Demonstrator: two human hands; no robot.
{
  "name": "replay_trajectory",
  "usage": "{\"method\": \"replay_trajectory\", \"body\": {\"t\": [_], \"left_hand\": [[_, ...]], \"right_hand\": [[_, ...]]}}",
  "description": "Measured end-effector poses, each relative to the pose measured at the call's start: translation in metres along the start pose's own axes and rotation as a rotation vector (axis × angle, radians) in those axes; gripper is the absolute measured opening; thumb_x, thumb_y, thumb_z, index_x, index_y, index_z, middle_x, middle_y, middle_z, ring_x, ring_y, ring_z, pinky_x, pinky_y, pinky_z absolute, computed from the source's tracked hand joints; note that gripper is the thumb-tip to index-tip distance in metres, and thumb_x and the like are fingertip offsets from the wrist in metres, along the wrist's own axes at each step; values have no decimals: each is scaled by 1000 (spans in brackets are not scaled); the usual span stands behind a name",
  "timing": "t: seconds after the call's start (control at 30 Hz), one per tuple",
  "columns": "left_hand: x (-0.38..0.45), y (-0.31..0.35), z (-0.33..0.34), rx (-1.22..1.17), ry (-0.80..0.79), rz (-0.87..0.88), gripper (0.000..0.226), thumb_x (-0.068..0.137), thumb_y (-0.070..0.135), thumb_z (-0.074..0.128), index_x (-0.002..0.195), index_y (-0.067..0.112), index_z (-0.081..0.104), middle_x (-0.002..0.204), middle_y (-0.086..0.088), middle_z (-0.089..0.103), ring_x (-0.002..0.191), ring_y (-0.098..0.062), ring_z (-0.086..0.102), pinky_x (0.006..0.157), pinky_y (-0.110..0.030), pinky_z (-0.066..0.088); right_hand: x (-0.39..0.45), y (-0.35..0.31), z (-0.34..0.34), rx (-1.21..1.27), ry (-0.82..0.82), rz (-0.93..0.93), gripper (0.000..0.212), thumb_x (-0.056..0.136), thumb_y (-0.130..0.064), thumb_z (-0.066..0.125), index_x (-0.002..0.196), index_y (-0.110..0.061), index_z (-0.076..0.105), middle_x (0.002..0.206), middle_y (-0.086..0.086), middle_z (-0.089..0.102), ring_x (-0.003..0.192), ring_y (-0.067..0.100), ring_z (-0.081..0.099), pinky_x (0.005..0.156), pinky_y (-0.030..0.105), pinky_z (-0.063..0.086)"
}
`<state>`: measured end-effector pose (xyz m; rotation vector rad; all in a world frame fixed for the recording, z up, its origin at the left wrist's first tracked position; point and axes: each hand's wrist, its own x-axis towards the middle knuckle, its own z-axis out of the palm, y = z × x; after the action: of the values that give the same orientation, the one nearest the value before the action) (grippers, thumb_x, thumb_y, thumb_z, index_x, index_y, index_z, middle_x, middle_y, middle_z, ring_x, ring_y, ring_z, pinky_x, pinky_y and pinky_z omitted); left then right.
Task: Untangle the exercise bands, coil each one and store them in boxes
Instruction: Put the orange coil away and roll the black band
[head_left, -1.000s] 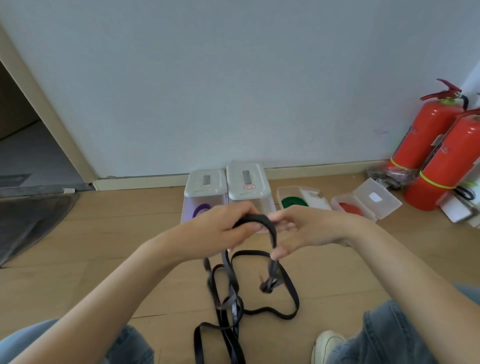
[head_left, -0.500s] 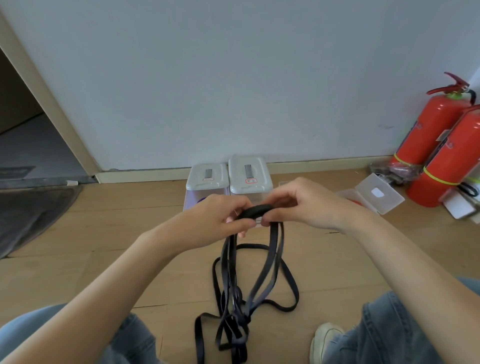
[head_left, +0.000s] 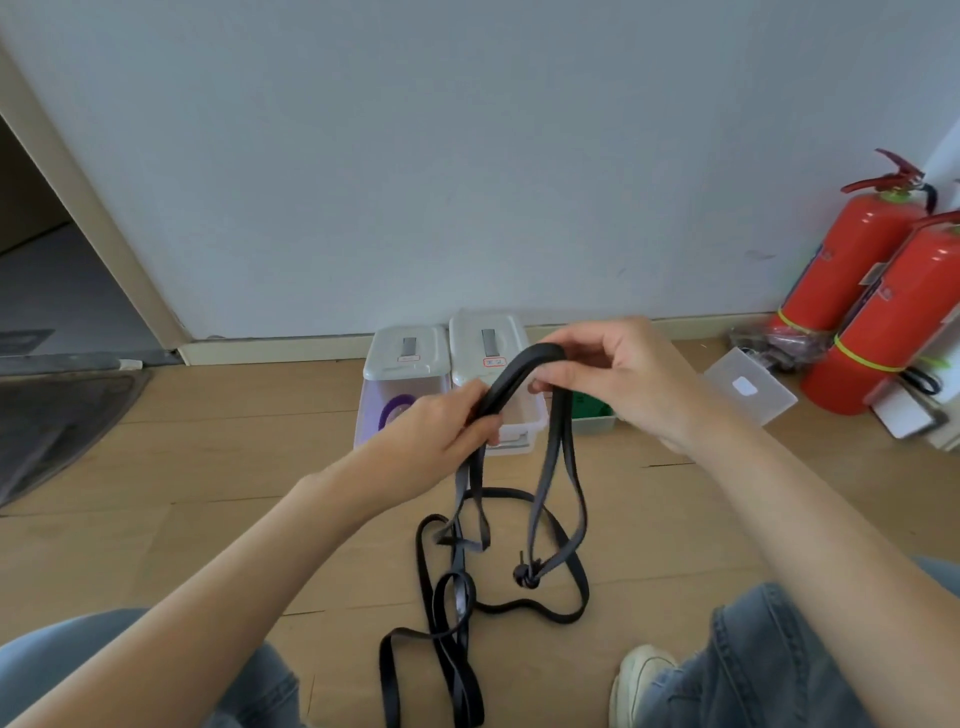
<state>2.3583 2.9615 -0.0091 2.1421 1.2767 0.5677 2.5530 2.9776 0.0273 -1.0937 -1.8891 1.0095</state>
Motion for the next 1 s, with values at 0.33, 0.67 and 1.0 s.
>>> {"method": "replay_trajectory", "body": {"t": [0.33, 0.67, 1.0], "left_hand": [[-8, 25, -40, -390, 331, 184, 18, 96, 25, 37, 89, 27, 53, 57, 14, 47, 51, -9, 44, 51, -31, 44], [-8, 7, -13, 20, -23, 60, 13, 96, 30, 38, 84, 29, 42, 71, 6, 50, 61, -8, 46, 60, -26, 41], [-14, 1, -22, -175, 137, 114, 22, 98, 17, 37, 84, 28, 51, 57, 12, 46, 51, -4, 47, 52, -12, 38]], "right_hand": [[-3, -2, -14, -76, -188, 146, 9, 79, -25, 69, 88, -27, 71, 95, -4, 72, 99, 11, 64, 97, 36, 44], [-1, -2, 4, 198, -151, 103, 26, 68, -23, 73, 89, -17, 59, 75, 3, 74, 73, 13, 70, 71, 17, 50], [-9, 3, -6, 139, -302, 190, 32, 76, -7, 72, 100, -13, 51, 84, 5, 73, 75, 19, 68, 80, 30, 54]]}}
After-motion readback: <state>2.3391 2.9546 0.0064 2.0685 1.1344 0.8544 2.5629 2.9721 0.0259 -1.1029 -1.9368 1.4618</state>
